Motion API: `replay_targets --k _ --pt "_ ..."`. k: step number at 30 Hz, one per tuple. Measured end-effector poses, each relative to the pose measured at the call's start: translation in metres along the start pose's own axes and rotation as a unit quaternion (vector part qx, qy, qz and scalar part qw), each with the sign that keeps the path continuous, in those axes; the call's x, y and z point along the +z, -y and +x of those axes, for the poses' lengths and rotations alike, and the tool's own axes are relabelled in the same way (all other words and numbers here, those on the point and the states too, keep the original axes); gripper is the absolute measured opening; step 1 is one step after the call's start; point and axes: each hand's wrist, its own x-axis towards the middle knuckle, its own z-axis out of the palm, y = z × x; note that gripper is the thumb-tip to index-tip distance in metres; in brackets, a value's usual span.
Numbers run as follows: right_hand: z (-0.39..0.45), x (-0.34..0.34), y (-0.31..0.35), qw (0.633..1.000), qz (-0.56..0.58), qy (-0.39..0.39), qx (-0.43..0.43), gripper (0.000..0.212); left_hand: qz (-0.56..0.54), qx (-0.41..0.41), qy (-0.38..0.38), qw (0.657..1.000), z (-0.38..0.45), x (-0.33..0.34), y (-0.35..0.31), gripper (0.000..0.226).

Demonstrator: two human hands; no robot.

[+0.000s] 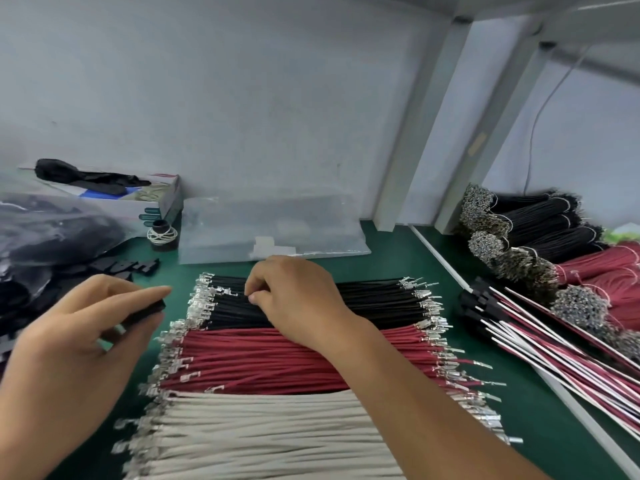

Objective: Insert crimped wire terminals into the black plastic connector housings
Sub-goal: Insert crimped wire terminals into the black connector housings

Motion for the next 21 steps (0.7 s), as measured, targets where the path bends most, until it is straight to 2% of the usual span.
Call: replay_targets --k 7,11,14,16,17,21 --pt "-0.002 0.0 0.0 0.997 -0.037 -0.032 -0.054 0.021 -0.014 -0.004 -0.004 1.0 0.0 -0.001 -0.003 0.054" --pt "-0.005 -0.014 0.006 0.995 -0.034 -0.054 -0.07 0.024 -0.019 -0.032 -0.019 0.999 0.001 -0.004 -0.009 0.044" --pt "-0.012 -0.036 0.021 0.979 -0.089 -0.136 -0.119 0.017 -0.06 -0.037 -0.023 0.997 0.004 -0.008 -0.023 0.028" --pt "-0.02 -0.051 0.031 0.955 -0.126 -0.217 -0.156 0.007 -0.093 -0.033 -0.023 0.995 0.007 -0.011 -0.034 0.03" --pt "-0.027 -0.055 0.035 0.943 -0.144 -0.247 -0.169 0.01 -0.114 -0.033 -0.023 0.993 0.008 -0.012 -0.039 0.03" --pt "-0.061 -0.04 0.029 0.941 -0.16 -0.24 -0.175 0.018 -0.194 -0.077 -0.022 0.978 0.008 -0.016 -0.056 0.036"
